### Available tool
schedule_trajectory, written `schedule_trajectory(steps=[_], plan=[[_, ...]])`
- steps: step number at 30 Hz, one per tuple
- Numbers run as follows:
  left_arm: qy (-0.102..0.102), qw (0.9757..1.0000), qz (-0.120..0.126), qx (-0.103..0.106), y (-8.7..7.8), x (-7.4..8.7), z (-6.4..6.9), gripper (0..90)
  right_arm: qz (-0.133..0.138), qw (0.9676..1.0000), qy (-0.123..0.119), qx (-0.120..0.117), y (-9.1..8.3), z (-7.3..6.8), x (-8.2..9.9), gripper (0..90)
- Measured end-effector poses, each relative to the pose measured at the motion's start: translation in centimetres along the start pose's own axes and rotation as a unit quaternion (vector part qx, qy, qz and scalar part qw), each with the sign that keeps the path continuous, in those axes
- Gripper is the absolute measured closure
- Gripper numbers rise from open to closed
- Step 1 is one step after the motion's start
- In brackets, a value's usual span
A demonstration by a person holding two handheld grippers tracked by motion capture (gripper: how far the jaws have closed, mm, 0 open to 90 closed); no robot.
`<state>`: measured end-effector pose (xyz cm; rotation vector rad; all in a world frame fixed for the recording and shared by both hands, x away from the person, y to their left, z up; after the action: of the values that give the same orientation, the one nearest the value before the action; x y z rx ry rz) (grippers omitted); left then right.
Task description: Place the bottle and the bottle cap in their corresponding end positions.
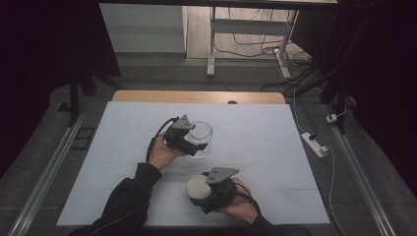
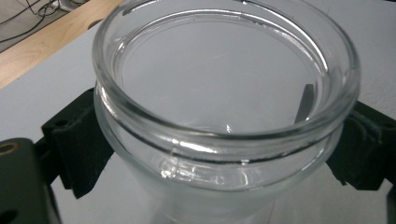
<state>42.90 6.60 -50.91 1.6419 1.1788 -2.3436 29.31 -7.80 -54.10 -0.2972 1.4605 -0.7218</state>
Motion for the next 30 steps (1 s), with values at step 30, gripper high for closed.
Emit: schedule_trajectory(steps=[30], plan=[[-0.002,0.9998,-0.012,-0.014,1.2,1.6,-0.6,7.4,-0.07,0.9975,0.013,0.006,2.4,1.1,1.9,6.8]])
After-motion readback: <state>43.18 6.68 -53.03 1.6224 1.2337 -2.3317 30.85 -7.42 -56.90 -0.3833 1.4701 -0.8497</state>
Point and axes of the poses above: each handheld gripper's, and its own axes: y roughly forward along the jaws, x roughly out of its underside, z roughly to its right, the point moved 4 cm from there along y, roughly forward along the jaws, and after that the axes turned 10 degrees about -y, right-handed, at the moved point
